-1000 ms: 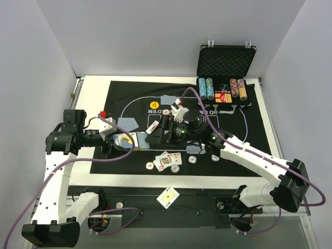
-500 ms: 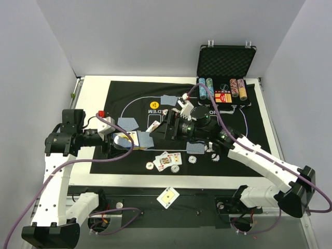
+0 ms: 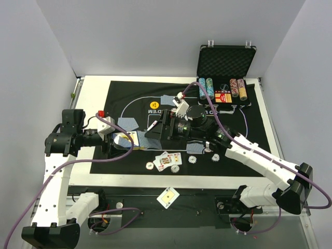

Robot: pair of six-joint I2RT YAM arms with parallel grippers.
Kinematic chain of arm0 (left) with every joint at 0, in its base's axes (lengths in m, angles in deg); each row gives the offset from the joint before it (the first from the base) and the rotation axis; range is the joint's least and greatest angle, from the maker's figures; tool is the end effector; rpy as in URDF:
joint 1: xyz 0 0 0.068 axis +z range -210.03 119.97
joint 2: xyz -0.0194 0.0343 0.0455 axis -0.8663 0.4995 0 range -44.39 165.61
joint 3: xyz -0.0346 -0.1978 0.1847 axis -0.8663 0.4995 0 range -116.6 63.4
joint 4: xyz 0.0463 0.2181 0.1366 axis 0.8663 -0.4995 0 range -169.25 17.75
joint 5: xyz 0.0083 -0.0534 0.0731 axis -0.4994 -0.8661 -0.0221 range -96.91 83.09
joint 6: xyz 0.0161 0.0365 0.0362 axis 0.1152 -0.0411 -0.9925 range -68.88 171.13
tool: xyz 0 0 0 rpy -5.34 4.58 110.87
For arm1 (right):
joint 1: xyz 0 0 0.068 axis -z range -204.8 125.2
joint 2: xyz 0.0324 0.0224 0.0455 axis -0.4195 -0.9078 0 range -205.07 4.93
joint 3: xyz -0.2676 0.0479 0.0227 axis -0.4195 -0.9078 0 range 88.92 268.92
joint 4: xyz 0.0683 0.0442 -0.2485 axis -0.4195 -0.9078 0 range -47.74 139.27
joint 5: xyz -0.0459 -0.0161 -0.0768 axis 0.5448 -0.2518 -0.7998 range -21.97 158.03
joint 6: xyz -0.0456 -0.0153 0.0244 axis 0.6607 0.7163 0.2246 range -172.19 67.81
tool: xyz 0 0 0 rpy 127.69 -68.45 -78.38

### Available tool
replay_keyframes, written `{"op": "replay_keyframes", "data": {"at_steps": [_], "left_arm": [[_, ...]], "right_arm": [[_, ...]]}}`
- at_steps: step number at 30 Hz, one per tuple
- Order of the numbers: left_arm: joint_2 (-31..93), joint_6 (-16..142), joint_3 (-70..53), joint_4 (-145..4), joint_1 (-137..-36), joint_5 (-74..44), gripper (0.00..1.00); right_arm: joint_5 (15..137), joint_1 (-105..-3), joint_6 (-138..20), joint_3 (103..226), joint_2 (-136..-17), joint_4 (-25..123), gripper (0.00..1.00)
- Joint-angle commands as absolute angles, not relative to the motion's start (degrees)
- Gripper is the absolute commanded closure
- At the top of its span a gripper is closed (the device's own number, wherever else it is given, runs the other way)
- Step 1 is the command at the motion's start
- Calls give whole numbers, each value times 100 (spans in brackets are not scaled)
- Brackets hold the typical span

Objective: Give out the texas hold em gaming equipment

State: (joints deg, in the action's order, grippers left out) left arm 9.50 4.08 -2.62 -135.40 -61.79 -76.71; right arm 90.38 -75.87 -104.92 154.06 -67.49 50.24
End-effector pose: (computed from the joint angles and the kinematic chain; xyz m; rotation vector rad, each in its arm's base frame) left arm 0.1446 -0.0378 0.3700 1.2141 1.5388 -0.9657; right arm 0.1762 0.2398 0.3819 -0.3166 1.9543 1.6114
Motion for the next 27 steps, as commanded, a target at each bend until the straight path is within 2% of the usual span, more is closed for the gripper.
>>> {"op": "replay_keyframes", "data": {"at_steps": [1, 12, 21, 24, 27], "left_arm": [[817, 498, -225, -13210, -6161, -8109, 95], [721, 894, 153, -12718, -6109, -8215, 95], [633, 894, 153, -12771, -6074, -8250, 95], [563, 946, 126, -12771, -6065, -8259, 95], [414, 1332, 162, -12360, -6047, -8267, 95]], "right_arm": [[9000, -7648, -10431, 15361, -6679, 5032, 23], [9018, -8052, -10572, 16063, -7109, 5032, 24], [9018, -8026, -10528, 15818, -6907, 4944, 25], [8895, -8017, -10265, 15783, -6828, 4426, 25], [8877, -8000, -10229, 15686, -6758, 4364, 25]]}}
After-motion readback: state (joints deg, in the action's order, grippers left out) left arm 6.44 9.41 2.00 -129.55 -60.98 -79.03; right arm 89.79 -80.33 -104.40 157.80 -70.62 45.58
